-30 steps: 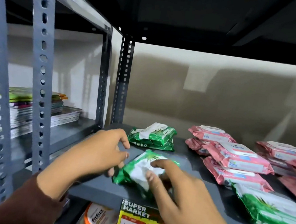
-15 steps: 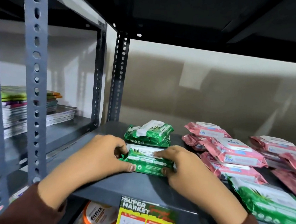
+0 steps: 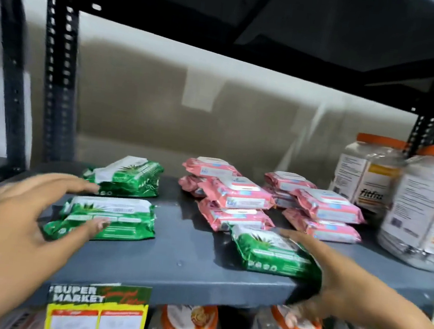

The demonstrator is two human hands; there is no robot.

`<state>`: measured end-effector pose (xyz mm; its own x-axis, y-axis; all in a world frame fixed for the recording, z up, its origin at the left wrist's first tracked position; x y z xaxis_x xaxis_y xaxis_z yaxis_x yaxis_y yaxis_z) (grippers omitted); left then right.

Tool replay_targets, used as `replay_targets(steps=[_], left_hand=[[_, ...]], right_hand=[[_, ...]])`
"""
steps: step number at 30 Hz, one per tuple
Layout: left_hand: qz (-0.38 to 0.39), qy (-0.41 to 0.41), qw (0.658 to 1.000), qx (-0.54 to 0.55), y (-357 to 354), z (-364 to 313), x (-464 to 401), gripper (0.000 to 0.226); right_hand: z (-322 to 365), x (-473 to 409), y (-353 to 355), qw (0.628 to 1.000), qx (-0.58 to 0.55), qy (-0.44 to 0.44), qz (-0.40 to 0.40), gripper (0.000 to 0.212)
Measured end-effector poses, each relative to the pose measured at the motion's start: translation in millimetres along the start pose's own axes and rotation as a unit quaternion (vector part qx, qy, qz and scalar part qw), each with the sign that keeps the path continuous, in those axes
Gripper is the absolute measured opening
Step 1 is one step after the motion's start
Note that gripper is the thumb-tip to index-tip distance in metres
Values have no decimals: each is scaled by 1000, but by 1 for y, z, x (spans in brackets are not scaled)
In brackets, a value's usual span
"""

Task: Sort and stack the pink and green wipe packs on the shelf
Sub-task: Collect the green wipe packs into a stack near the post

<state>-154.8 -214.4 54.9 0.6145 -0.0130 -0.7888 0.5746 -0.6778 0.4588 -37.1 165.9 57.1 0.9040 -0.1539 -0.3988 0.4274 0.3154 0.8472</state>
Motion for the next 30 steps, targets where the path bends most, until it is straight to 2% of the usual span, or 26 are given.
replay_targets(steps=[2, 4, 6, 8, 12, 13, 15, 17, 19, 20, 21, 22, 24, 25, 28, 30], left_hand=[[-33, 5, 995, 96, 5, -47, -3, 43], [-13, 10, 988, 156, -2, -87, 4, 37], [35, 7, 973, 226, -21, -114, 13, 37], [104, 11, 955, 277, -40, -134, 19, 42], [148, -60, 946, 281, -46, -175, 21, 81], [141, -82, 947, 276, -42, -176, 18, 84], [117, -84, 936, 323, -32, -172, 9, 66], [115, -10, 900, 420, -23, -154, -1, 41], [74, 53, 869, 487, -10, -128, -15, 41], [48, 63, 861, 503, -1, -116, -23, 44], [16, 59, 865, 498, 8, -103, -32, 44], [-23, 41, 888, 458, 17, -89, -41, 41], [-84, 21, 944, 317, 28, -56, -60, 34], [-99, 16, 962, 254, 31, -40, -67, 34], [-58, -29, 993, 101, 23, -12, -70, 47], [4, -13, 997, 72, 5, 2, -60, 56]], right_hand=[[-11, 10, 6, 995, 78, 34, -57, 96], [-13, 22, 22, 988, 60, 46, -135, 73], [-8, 27, 37, 975, 40, 86, -201, 55], [6, 27, 36, 973, -24, 98, -210, 45], [32, 0, 20, 964, -136, 88, -211, 41], [45, -10, 16, 962, -155, 97, -201, 43], [66, -23, 11, 954, -230, 85, -171, 48], [104, -18, 17, 927, -289, 173, -162, 45], [123, -16, 15, 905, -352, 184, -151, 52], [128, -12, 14, 899, -337, 211, -181, 47], [141, -19, 17, 888, -321, 237, -229, 41], [152, -20, 13, 886, -278, 260, -263, 40], [169, -41, 2, 883, -171, 299, -318, 39], [184, -53, -9, 886, -129, 317, -312, 40], [206, -76, -54, 913, 8, 340, -223, 56], [206, -75, -80, 932, 20, 343, -114, 72]])
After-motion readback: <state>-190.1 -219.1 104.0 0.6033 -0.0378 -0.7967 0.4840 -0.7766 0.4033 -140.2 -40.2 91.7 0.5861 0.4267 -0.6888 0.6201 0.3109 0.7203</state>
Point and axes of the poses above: each hand's wrist, its own x-axis away from the middle knuckle, its own y-axis out of the back of the hand, z = x × y, the point moved 9 cm from there along -x, towards the middle knuckle, and after that the axes turned 14 degrees about -z, right-handed, at the moved point
